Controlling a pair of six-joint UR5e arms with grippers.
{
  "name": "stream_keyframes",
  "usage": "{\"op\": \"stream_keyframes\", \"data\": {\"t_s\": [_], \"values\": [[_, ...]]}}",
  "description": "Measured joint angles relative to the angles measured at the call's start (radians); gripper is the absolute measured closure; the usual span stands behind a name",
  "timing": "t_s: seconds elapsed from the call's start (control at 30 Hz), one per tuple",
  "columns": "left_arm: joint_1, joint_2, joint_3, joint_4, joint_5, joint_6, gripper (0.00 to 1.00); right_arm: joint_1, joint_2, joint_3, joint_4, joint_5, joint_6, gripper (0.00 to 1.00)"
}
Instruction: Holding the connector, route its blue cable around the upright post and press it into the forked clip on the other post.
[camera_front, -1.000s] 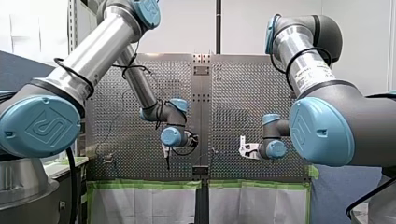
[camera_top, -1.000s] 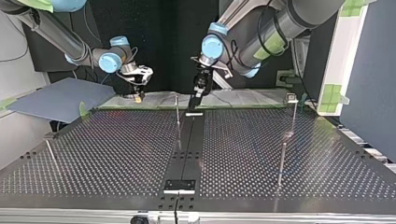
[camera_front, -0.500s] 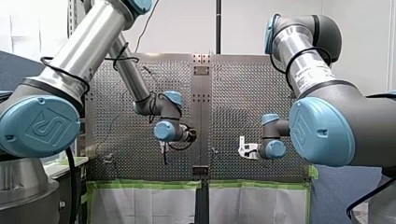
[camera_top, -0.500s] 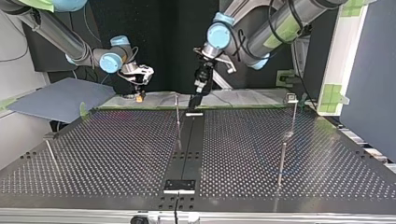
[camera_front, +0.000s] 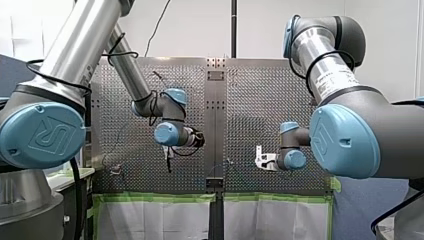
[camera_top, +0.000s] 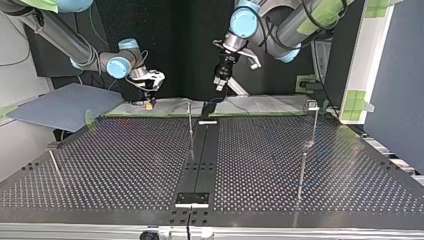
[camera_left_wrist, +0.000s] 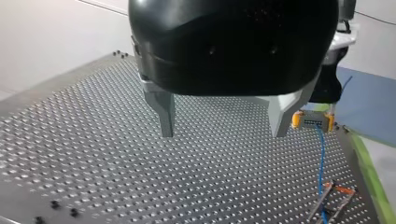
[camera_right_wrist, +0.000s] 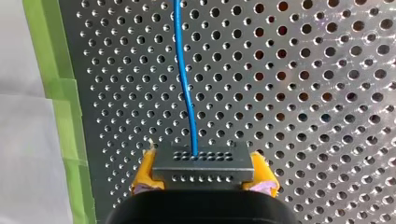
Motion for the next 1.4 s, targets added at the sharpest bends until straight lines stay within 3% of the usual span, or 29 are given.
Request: {"op": "stream_keyframes", "data": {"t_s": [0.23, 0.77, 1.03, 1.4], "values": [[0.002, 0.058, -0.058, 0.046, -0.015, -0.008, 0.0, 0.001, 0.0, -0.003, 0.003, 0.0, 0.0, 1.0], [0.011, 0.205, -0.205, 0.187, -0.058, 0.059, 0.0, 0.004, 0.0, -0.003, 0.02, -0.002, -0.002, 1.0], [0.021, 0.267, -0.275, 0.253, -0.085, 0.069, 0.0, 0.003, 0.0, -0.004, 0.026, -0.002, -0.003, 1.0], [0.026, 0.214, -0.324, 0.282, -0.101, 0.09, 0.0, 0.001, 0.0, -0.005, 0.026, -0.002, -0.003, 1.0]]}}
